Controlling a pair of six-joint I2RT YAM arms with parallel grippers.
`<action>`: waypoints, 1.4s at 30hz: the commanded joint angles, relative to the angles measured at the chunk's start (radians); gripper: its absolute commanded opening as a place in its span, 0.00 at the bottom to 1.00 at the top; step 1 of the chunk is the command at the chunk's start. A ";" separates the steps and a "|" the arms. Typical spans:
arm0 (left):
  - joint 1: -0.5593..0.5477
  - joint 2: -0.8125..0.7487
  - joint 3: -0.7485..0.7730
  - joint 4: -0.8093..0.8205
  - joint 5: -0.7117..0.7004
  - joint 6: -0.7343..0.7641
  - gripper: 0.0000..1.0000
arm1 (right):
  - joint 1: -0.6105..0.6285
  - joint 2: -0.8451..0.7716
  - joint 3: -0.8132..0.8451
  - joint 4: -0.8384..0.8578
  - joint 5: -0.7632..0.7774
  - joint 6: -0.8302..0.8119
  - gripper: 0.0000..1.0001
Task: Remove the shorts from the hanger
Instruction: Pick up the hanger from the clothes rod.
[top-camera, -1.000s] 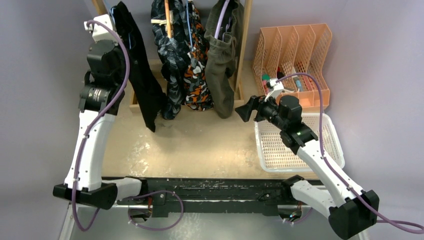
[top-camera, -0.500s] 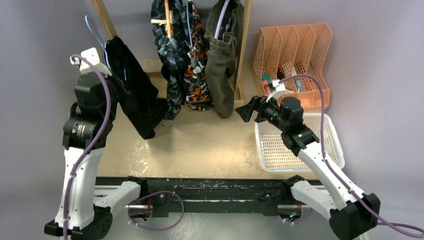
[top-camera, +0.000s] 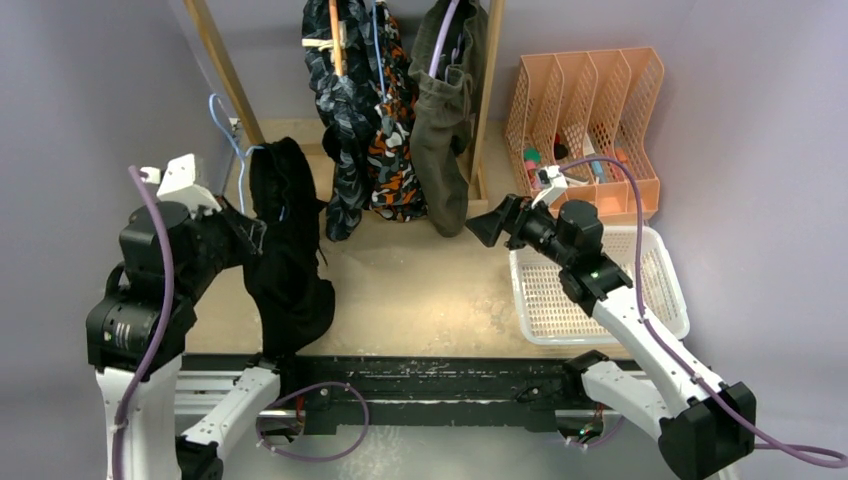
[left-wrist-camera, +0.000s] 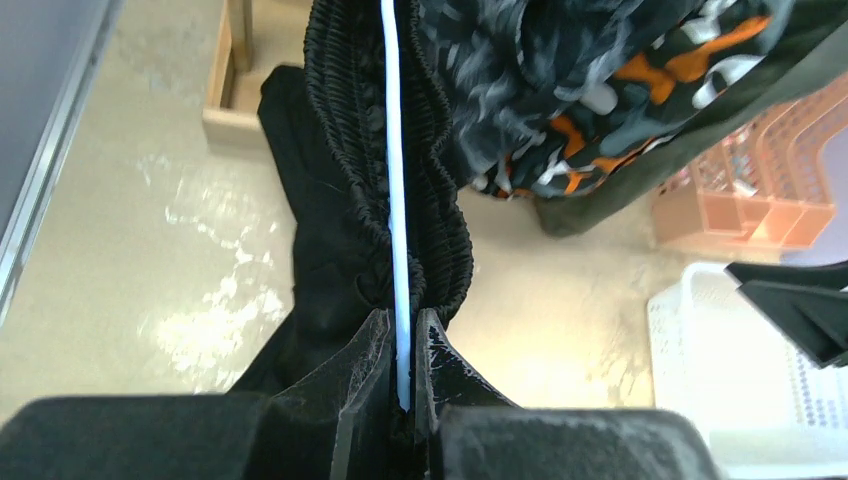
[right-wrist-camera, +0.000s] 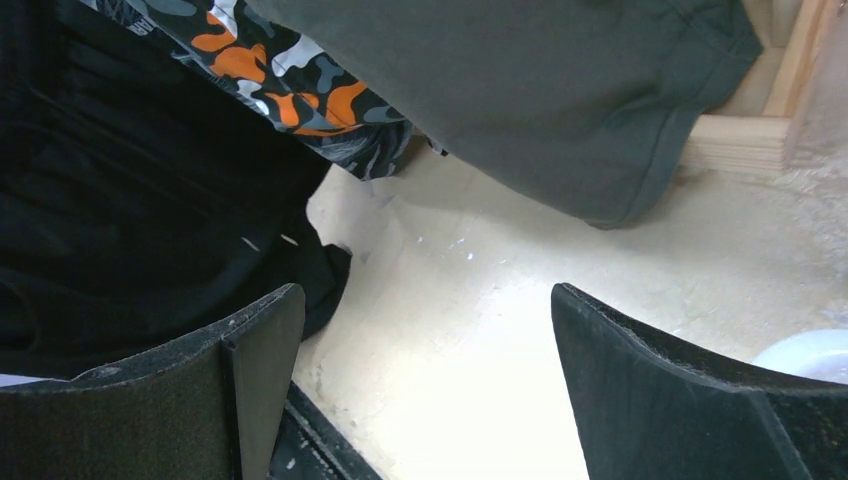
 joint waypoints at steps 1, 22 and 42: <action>0.003 0.093 0.068 -0.155 0.019 0.033 0.00 | -0.001 -0.021 0.005 0.038 -0.027 0.046 0.94; 0.025 -0.136 -0.439 0.091 0.462 -0.234 0.00 | -0.001 0.058 -0.019 -0.005 0.041 0.089 0.94; 0.100 -0.218 -0.547 -0.044 0.668 -0.103 0.00 | 0.000 0.106 -0.032 0.068 -0.015 0.061 0.94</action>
